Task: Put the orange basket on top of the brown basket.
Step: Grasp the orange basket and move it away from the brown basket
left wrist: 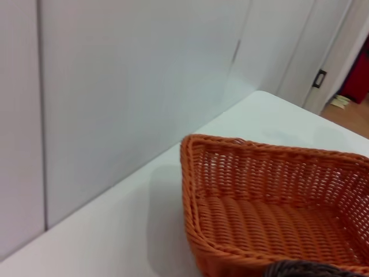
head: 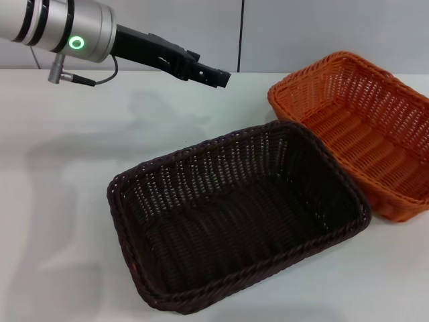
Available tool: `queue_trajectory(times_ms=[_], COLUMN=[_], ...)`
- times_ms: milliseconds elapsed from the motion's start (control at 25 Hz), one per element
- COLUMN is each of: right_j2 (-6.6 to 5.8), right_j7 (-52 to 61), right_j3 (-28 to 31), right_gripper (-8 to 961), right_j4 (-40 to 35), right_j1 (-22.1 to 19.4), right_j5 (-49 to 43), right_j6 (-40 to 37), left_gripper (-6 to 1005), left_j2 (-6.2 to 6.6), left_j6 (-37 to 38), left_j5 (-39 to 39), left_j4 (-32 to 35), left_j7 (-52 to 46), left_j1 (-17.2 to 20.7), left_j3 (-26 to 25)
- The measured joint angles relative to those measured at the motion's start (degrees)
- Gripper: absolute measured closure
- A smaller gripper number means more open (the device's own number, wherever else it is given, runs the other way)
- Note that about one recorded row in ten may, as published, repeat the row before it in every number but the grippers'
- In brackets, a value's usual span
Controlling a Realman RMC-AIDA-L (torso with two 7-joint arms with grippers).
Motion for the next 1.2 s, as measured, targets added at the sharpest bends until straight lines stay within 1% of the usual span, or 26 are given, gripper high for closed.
queue_trajectory(times_ms=[40, 80, 120, 160, 200, 240, 280, 360, 400, 440, 480, 600, 640, 680, 720, 800, 840, 920, 1200], right_j2=[-2.68, -2.68, -4.73, -4.73, -5.55, -6.63, -6.63, -7.33, -7.46, -7.38, -7.38, -7.19, -7.17, -7.17, -7.13, -7.11, -7.11, -7.11, -7.12], right_j7=[5.3, 5.3, 6.5, 6.5, 6.5, 7.0, 7.0, 8.6, 9.6, 11.2, 11.2, 12.8, 13.6, 13.6, 14.0, 14.1, 14.1, 14.2, 15.7], right_j3=[6.0, 6.0, 8.3, 8.3, 8.6, 8.6, 8.6, 8.2, 8.0, 7.1, 7.1, 4.6, 3.7, 3.7, 3.5, 3.5, 3.4, 3.6, 3.7], right_gripper=[180, 180, 180, 180, 180, 180, 180, 180, 180, 180, 180, 180, 180, 180, 180, 180, 180, 180, 186], right_j4=[0.2, 0.2, 0.5, 0.5, 0.5, 0.5, 0.5, 0.8, 1.2, 2.1, 2.1, 4.0, 6.0, 6.0, 8.4, 9.7, 12.5, 14.5, 18.4], right_j1=[4.5, 4.5, 7.9, 7.9, 9.2, 11.2, 11.2, 12.8, 13.4, 14.1, 14.1, 14.3, 14.2, 14.2, 14.1, 14.0, 13.9, 13.9, 14.2], right_j5=[-10.7, -10.7, -19.4, -19.4, -23.1, -28.6, -28.6, -32.5, -34.0, -35.7, -35.7, -36.0, -36.0, -36.0, -36.1, -36.1, -36.1, -36.0, -35.7], right_j6=[-10.0, -10.0, -17.6, -17.6, -20.6, -25.3, -25.3, -28.1, -29.1, -30.5, -30.5, -31.5, -31.1, -31.1, -29.6, -28.7, -26.9, -25.3, -22.4], left_gripper=[133, 133, 133, 133, 133, 133, 133, 133, 133, 133, 133, 134, 134, 134, 134, 134, 134, 134, 134], left_j2=[0.01, 0.01, 0.01, 0.01, 0.02, 0.03, 0.04, 0.14, 0.30, 0.49, 0.49, 0.73, 0.75, 0.75, 0.75, 0.75, 0.70, 0.58, 0.56], left_j6=[0.7, 0.7, 1.3, 2.6, 3.3, 4.2, 5.2, 6.5, 7.4, 8.2, 8.2, 9.6, 10.1, 10.1, 10.2, 10.2, 10.2, 10.0, 9.8], left_j5=[0.0, 0.0, 0.0, -0.1, -0.1, -0.1, -0.1, -0.1, -0.1, -0.1, -0.1, -0.1, -0.1, -0.1, -0.1, 0.0, 0.0, 0.0, 0.0], left_j4=[0.0, 0.0, 0.0, 0.2, 0.3, 0.6, 1.1, 1.9, 2.7, 3.5, 3.5, 4.4, 4.7, 4.7, 4.8, 4.8, 4.8, 4.8, 4.8], left_j7=[0.2, 0.2, 0.2, 0.2, 0.2, 0.2, 0.2, 0.3, 0.3, 0.3, 0.3, 0.3, 0.3, 0.3, 0.3, 0.4, 0.4, 0.5, 0.8], left_j1=[0.0, 0.0, 0.0, 0.0, 0.1, 0.1, 0.1, 0.1, 0.0, -0.2, -0.2, -0.2, -0.2, -0.2, -0.2, -0.2, -0.3, -0.4, -0.6], left_j3=[0.0, 0.0, 0.0, 0.0, 0.0, 0.0, 0.0, 0.0, 0.0, 0.0, 0.0, 0.1, 0.3, 0.3, 0.5, 0.7, 0.8, 0.9, 1.0])
